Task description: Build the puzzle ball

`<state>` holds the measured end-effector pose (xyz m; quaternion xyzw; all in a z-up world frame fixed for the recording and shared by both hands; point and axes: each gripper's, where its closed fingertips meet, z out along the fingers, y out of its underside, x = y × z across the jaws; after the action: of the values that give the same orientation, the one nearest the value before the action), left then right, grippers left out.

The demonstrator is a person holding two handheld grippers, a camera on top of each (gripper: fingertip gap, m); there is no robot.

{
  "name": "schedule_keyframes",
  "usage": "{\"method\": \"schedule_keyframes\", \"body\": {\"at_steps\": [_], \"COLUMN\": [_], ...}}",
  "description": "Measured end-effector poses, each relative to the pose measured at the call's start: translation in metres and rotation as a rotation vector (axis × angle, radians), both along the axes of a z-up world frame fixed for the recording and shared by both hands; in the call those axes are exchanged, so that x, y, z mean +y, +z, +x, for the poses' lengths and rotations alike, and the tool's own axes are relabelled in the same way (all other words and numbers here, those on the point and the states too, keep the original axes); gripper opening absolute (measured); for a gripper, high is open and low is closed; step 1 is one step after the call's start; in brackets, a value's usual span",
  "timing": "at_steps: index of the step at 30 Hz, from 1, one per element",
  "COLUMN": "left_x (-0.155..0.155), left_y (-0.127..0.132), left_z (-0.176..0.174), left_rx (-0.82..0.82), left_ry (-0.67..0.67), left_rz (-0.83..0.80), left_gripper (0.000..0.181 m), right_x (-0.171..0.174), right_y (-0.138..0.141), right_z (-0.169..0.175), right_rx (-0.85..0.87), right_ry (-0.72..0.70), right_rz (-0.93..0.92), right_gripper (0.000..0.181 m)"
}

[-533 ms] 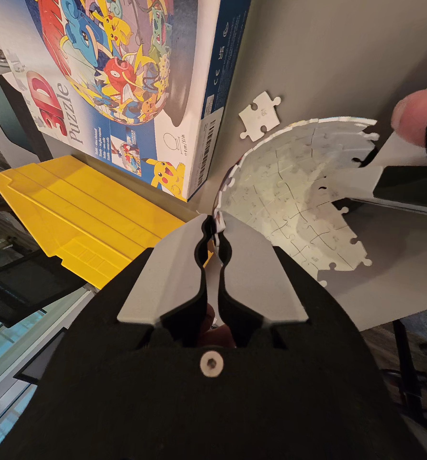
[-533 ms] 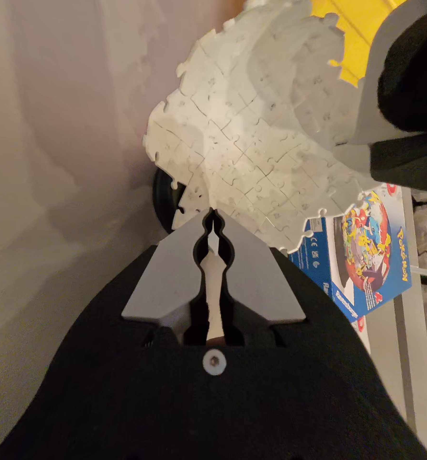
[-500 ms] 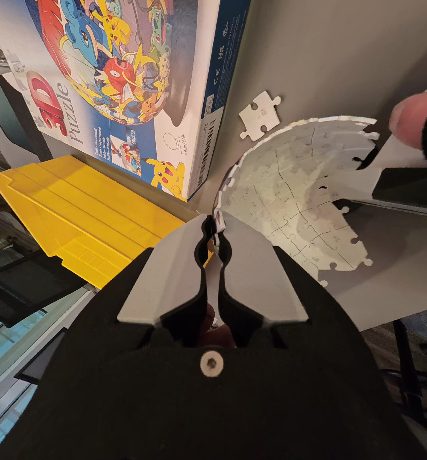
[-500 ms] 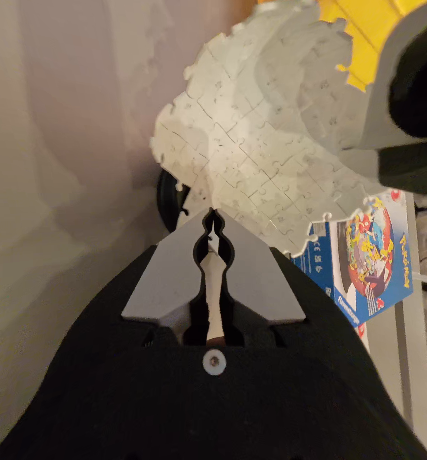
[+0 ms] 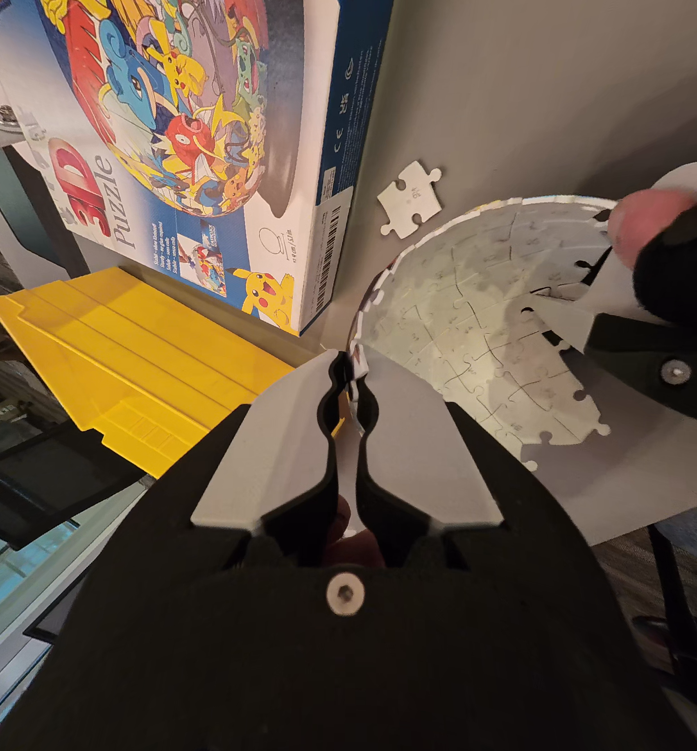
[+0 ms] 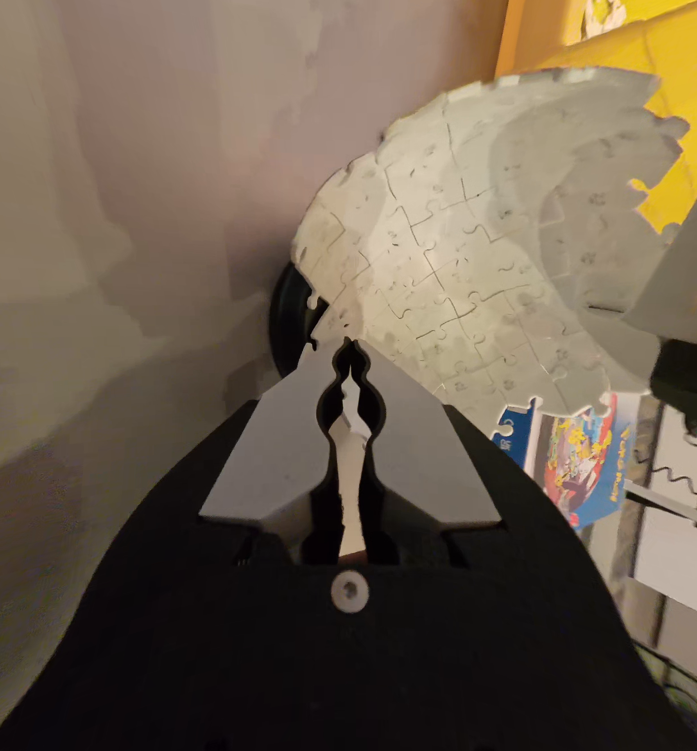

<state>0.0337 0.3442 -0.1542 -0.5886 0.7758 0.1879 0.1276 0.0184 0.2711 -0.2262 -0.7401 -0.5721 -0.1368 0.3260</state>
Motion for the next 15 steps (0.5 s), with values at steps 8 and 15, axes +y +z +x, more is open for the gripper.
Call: {"method": "schedule_keyframes", "body": {"at_steps": [8,15], "left_x": [-0.0001,-0.0023], "left_y": [-0.0004,-0.0004], "left_z": [0.0012,0.0025], "left_rx": [-0.017,-0.036], "left_ry": [-0.024,-0.040], "left_rz": [-0.010,-0.018], "left_gripper": [0.003,0.003], "right_x": [-0.0007,0.0025], "right_y": [-0.0017,-0.0033], "right_z": [0.0011,0.0028], "right_rx": [0.003,-0.094], "right_ry": [-0.060,-0.121], "right_rz": [-0.065,-0.088], "right_gripper": [0.000,0.000]}}
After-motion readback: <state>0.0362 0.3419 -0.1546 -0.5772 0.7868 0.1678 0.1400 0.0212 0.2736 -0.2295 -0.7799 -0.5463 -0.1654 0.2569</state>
